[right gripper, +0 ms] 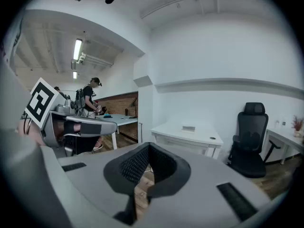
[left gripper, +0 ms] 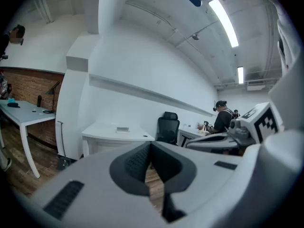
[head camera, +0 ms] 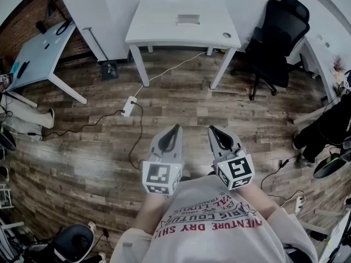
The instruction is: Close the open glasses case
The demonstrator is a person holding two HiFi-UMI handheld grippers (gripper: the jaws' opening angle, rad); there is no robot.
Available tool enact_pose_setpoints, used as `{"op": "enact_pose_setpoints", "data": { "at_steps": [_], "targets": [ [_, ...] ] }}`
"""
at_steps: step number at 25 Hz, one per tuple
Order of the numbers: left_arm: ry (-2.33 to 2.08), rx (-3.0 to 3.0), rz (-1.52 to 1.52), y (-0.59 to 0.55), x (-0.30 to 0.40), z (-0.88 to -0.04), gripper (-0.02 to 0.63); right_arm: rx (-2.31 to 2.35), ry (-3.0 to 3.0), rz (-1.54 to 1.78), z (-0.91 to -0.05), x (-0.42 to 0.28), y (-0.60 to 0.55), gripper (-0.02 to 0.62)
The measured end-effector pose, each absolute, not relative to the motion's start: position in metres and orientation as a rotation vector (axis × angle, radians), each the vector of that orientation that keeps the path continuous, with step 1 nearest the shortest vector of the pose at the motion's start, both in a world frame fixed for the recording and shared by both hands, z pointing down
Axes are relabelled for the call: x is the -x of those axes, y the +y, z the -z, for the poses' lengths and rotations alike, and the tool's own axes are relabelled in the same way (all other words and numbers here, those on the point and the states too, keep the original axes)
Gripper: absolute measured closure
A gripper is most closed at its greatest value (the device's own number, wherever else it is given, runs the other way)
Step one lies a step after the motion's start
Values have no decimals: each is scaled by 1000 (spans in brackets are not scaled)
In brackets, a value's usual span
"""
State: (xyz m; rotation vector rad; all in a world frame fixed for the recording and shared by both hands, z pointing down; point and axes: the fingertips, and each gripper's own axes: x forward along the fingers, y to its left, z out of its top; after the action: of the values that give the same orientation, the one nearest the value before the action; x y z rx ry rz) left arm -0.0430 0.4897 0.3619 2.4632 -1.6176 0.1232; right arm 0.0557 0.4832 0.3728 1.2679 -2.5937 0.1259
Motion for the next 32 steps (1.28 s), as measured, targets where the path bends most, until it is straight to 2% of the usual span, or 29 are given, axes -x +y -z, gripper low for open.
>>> {"op": "enact_pose_setpoints", "data": {
  "at_steps": [21, 32],
  "targets": [
    [-1570, -2426, -152, 477, 29, -380, 603, -1412, -2513, -298, -399, -94, 466, 583],
    [-1567, -2399, -242, 391, 12, -401, 603, -1448, -2587, -415, -412, -111, 371, 583]
  ]
}}
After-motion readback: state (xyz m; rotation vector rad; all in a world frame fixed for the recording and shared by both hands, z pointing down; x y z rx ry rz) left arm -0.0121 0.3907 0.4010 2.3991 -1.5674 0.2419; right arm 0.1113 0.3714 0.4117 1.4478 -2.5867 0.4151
